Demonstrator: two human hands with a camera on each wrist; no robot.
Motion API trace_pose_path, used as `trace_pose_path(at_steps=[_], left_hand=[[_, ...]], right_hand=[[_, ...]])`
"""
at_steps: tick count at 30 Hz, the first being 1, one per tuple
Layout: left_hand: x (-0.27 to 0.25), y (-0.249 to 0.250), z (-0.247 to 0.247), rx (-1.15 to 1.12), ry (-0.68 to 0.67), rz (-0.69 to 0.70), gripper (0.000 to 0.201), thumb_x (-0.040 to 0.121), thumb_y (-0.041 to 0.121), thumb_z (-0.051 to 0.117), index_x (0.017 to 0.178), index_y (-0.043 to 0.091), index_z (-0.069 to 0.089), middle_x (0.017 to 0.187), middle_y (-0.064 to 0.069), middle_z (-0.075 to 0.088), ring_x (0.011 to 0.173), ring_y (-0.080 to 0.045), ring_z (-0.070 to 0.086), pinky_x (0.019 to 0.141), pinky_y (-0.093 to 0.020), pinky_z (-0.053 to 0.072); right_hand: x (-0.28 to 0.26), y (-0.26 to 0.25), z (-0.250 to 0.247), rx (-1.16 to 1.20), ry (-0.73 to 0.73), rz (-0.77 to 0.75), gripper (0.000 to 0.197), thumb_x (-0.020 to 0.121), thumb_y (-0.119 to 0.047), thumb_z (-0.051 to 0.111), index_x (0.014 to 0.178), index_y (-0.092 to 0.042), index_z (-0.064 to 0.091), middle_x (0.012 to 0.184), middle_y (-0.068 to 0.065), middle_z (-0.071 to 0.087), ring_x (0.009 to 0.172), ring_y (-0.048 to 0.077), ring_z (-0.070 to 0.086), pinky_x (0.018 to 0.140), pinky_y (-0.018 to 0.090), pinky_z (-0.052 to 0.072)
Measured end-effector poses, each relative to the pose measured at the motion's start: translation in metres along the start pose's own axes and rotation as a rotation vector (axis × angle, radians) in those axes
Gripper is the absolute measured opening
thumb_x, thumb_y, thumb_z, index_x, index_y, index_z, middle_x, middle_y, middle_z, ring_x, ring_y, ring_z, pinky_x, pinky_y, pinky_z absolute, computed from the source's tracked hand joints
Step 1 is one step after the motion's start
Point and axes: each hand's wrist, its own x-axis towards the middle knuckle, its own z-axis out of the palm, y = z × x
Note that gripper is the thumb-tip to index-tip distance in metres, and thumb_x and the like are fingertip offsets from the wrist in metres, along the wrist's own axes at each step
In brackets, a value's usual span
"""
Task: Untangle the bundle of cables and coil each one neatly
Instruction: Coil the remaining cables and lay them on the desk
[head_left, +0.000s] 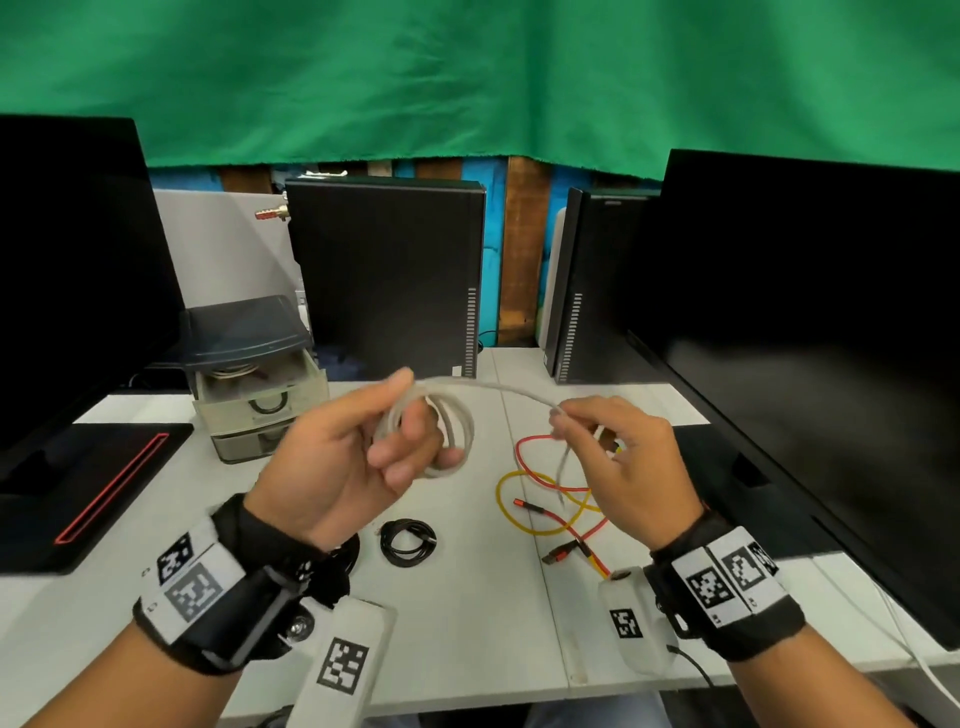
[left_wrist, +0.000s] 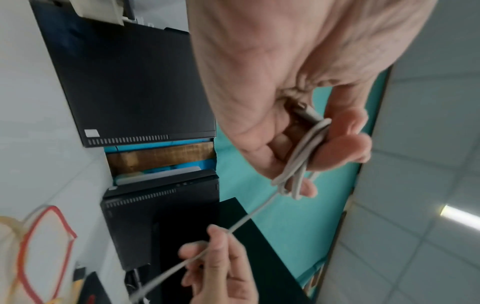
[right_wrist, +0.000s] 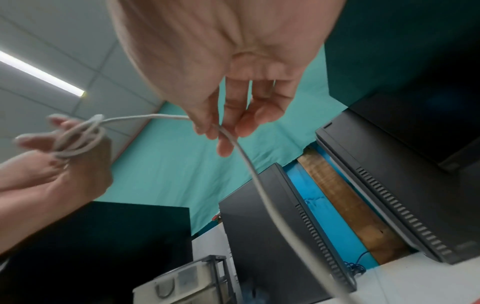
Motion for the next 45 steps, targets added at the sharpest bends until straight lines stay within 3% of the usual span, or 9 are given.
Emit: trace_pose_path(at_steps=[5,8,14,17,21,25,31,37,45], left_hand=[[0.002,0.019,0.008,-0.189,0.172,0.137,0.043,0.099,0.030,0.041,0.098,0.006,0.077,0.065,0.004,0.054,0.064,-0.010,0.062,0.091,-0.033,0.056],[0.004,0.017,0.010,-0.134,0.307,0.181,0.042,0.098,0.029,0.042,0.108,0.005,0.075,0.073,0.003,0.063,0.077,-0.012,0.070,0.092,-0.033,0.057],[0.008,-0.007,-0.011,0.929,0.388,0.220,0.042,0.103,0.038,0.046,0.080,0.023,0.077,0.119,0.010,0.071,0.120,-0.002,0.060,0.104,-0.035,0.045],[0.005,-0.017,-0.014,1.142,0.140,0.044,0.050,0.104,0.043,0.042,0.076,0.018,0.075,0.099,0.020,0.073,0.104,0.006,0.063,0.100,-0.037,0.046],[-0.001,-0.025,0.004,0.883,-0.124,-0.152,0.051,0.101,0.044,0.038,0.102,0.008,0.074,0.064,0.001,0.068,0.076,-0.017,0.066,0.097,-0.047,0.049],[-0.004,-0.009,0.015,0.397,-0.118,-0.097,0.049,0.100,0.037,0.043,0.109,-0.001,0.072,0.061,-0.002,0.057,0.059,-0.017,0.063,0.091,-0.038,0.054],[-0.004,0.003,0.018,0.095,0.014,0.137,0.041,0.102,0.025,0.039,0.117,0.003,0.071,0.070,-0.001,0.056,0.069,-0.017,0.064,0.099,-0.035,0.051],[0.002,-0.006,-0.006,1.097,0.304,0.260,0.047,0.103,0.044,0.039,0.074,0.023,0.068,0.100,0.015,0.073,0.114,-0.003,0.062,0.102,-0.040,0.046],[-0.006,-0.017,0.013,0.918,-0.099,-0.145,0.054,0.095,0.062,0.036,0.081,0.020,0.068,0.057,0.004,0.053,0.054,-0.015,0.052,0.070,-0.053,0.051]], right_hand=[[-0.013,-0.026,0.014,0.082,-0.246,0.052,0.021,0.100,-0.027,0.058,0.112,-0.027,0.075,0.078,-0.026,0.067,0.070,0.009,0.062,0.071,0.039,0.057],[-0.028,-0.048,0.028,0.084,-0.444,0.009,0.027,0.102,-0.025,0.054,0.123,-0.023,0.070,0.097,-0.035,0.068,0.090,-0.005,0.067,0.089,0.021,0.053],[-0.027,-0.074,0.010,-0.014,-0.524,-0.127,0.024,0.104,-0.032,0.048,0.105,-0.018,0.068,0.066,-0.010,0.058,0.065,0.011,0.054,0.067,0.030,0.046],[-0.017,-0.071,-0.005,0.019,-0.357,-0.110,0.022,0.101,-0.036,0.051,0.097,-0.025,0.070,0.069,-0.011,0.060,0.065,0.014,0.057,0.061,0.029,0.048],[-0.008,-0.058,-0.014,0.139,-0.202,-0.038,0.020,0.094,-0.042,0.057,0.093,-0.029,0.072,0.073,0.004,0.068,0.069,0.024,0.064,0.066,0.041,0.054],[-0.004,-0.053,-0.012,0.309,-0.135,0.066,0.018,0.096,-0.030,0.063,0.093,-0.021,0.078,0.069,0.000,0.067,0.062,0.007,0.056,0.061,0.020,0.046],[-0.027,-0.049,0.027,0.237,-0.432,0.129,0.030,0.101,-0.034,0.054,0.095,-0.014,0.076,0.058,-0.005,0.052,0.059,0.006,0.043,0.061,0.031,0.048],[-0.039,-0.081,0.025,0.113,-0.606,-0.068,0.025,0.105,-0.034,0.045,0.102,-0.020,0.065,0.059,-0.006,0.047,0.056,0.012,0.046,0.057,0.028,0.040],[-0.014,-0.068,-0.014,0.189,-0.263,-0.123,0.018,0.097,-0.034,0.059,0.090,-0.025,0.074,0.076,-0.004,0.066,0.068,0.021,0.061,0.064,0.039,0.051]])
